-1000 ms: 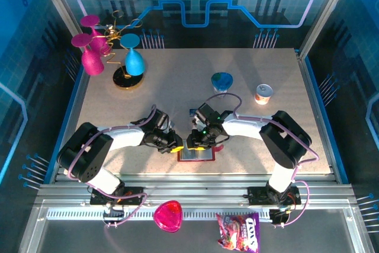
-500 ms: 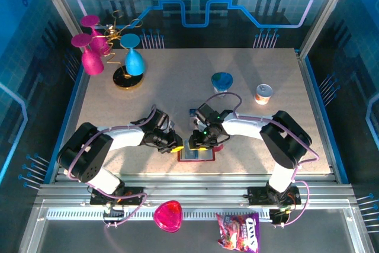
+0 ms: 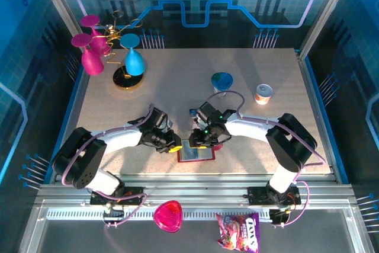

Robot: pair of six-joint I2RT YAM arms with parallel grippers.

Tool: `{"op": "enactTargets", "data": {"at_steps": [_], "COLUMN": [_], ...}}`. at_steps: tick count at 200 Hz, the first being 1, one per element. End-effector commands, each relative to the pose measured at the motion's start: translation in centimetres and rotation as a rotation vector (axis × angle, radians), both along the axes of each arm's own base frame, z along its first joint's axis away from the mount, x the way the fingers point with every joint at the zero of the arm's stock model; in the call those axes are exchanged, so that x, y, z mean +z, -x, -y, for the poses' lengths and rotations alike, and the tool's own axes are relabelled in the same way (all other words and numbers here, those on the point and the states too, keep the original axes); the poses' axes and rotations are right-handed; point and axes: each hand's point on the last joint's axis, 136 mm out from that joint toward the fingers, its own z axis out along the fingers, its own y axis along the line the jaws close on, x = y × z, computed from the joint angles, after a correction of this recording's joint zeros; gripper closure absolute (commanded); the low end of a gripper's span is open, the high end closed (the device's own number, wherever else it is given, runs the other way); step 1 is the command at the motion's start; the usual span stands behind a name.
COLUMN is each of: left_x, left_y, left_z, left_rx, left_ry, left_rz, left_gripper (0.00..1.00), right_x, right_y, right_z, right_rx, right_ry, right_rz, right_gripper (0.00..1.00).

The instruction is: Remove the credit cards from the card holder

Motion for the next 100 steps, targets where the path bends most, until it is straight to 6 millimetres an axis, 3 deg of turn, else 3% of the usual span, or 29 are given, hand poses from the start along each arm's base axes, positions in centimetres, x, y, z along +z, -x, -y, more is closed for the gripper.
{"op": "enactTargets", "data": {"at_steps": [1,28,100], "left_x": [1.4,1.4,-1.3], "left_y": [-0.5,-0.4,0.9], "left_z": [0.0,0.4,1.5], "left_rx": [0.001,-0.008,-0.038], "left_ry": [0.004,0.008,0.01], "left_rz": [0.019,0.012,-0.055], "left_gripper": [0.81,0.82,0.88], "right_x": [0.6,0.4,-0.2], "right_y": [0.2,0.2,0.4], "right_z": [0.1,0.1,-0.7], "right_rx": [-0.011,-0.022,-0.027], "right_ry": [-0.029,-0.066,-0.13], "right_rz": [-0.005,-0.023,-0.064], "right_gripper": [0.63,0.63,0.64]}}
